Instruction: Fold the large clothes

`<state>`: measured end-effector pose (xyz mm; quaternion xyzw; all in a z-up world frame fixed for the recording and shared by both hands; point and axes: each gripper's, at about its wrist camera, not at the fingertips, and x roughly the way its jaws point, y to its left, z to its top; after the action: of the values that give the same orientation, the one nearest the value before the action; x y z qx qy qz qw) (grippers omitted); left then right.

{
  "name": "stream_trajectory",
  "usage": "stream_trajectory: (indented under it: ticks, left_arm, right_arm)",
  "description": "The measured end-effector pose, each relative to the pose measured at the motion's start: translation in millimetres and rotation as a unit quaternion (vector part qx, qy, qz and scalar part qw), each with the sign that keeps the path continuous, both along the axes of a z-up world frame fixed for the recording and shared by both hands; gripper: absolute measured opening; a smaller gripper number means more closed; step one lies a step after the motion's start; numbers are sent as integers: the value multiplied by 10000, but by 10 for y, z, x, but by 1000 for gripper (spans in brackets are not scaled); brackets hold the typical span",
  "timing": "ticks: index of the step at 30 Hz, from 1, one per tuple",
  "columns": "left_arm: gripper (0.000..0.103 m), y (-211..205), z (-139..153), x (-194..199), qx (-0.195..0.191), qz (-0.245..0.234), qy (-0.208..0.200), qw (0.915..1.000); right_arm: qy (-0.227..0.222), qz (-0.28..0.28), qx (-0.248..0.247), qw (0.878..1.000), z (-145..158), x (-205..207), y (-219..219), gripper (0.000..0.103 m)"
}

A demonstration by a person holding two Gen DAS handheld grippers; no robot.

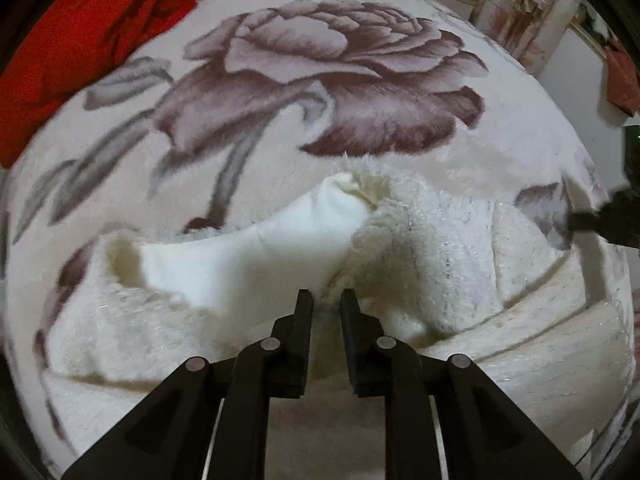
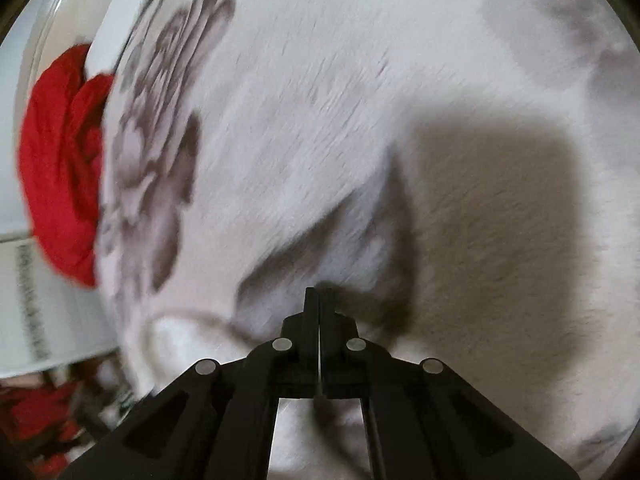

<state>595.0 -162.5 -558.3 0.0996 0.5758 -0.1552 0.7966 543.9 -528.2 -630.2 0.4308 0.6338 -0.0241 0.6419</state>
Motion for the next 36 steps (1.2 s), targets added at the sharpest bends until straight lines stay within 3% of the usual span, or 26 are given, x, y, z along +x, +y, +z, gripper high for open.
stream_trajectory:
  ticks: [2,3,4,5,6,10,14,16,18,19,20,23,24,27,29,31,32,33,34,36]
  left_arm:
    - [25,13,159,-57,-211,77,-155,9996]
    - [44,26,238,-86,-292,122,-235,9992]
    - [72,53,339,-134,-382,198,-290,9987]
    - [83,86,407,-170,-436,274,-328,9981]
    - [89,119,469,-210,-467,368,-382,9975]
    - [89,234,626,-521,-320,745,-473,9956]
    - [89,266,516,-851,-55,892,-358,9954]
    - [89,255,318,-985,243,876,-230,9956]
    - [89,277,149,-1044,419,916,-131,9948]
    - [89,307,53,-1053,484,963,-35,9942]
    - [89,361,-41,-1054,487,1045,77,9933]
    - [89,544,-200,-1054,293,1314,268,9905]
    - [89,587,-204,-1050,211,1364,270,9901]
    - [89,624,-138,-1031,245,1414,271,9893]
    - [89,648,-55,-1052,228,1430,224,9892]
    - [89,653,27,-1085,245,1430,126,9893]
    - [89,654,53,-1108,231,1423,77,9895]
    - [89,650,72,-1146,258,1401,22,9898]
    - [89,647,85,-1174,349,1371,-20,9899]
    - [89,656,102,-1231,394,1348,-24,9901]
  right_arm:
    - [-109,547,-7,9984,200,-99,102,1]
    - [-129,705,-61,9974,273,-171,128,9]
    - [-138,878,-196,9958,363,-270,159,29]
    - [-151,1089,-425,9930,468,-413,210,41]
    - [-149,1274,-615,9898,529,-523,268,59]
    - [-20,2270,-960,9691,626,-1104,684,61]
    - [104,3232,-1004,9410,517,-1653,1257,61]
    - [-82,3567,-1708,9184,403,-1747,1525,61]
    - [-338,3414,-2471,9062,326,-1656,1599,60]
    - [-437,3138,-2750,9078,308,-1589,1553,54]
    - [-474,2443,-2822,9265,298,-1495,1348,51]
    - [-357,992,-2057,9729,193,-1506,828,51]
    - [-312,858,-1985,9758,153,-1538,789,51]
    - [-275,684,-1893,9791,101,-1646,769,51]
    - [-253,986,-1954,9754,191,-1621,842,50]
    - [-410,1769,-2391,9539,350,-1562,938,51]
    - [-485,2300,-2673,9345,416,-1568,1095,51]
    - [-526,2521,-2768,9258,438,-1586,1174,47]
    - [-511,2484,-2807,9257,432,-1605,1157,18]
    - [37,2059,-2314,9508,205,-1660,896,17]
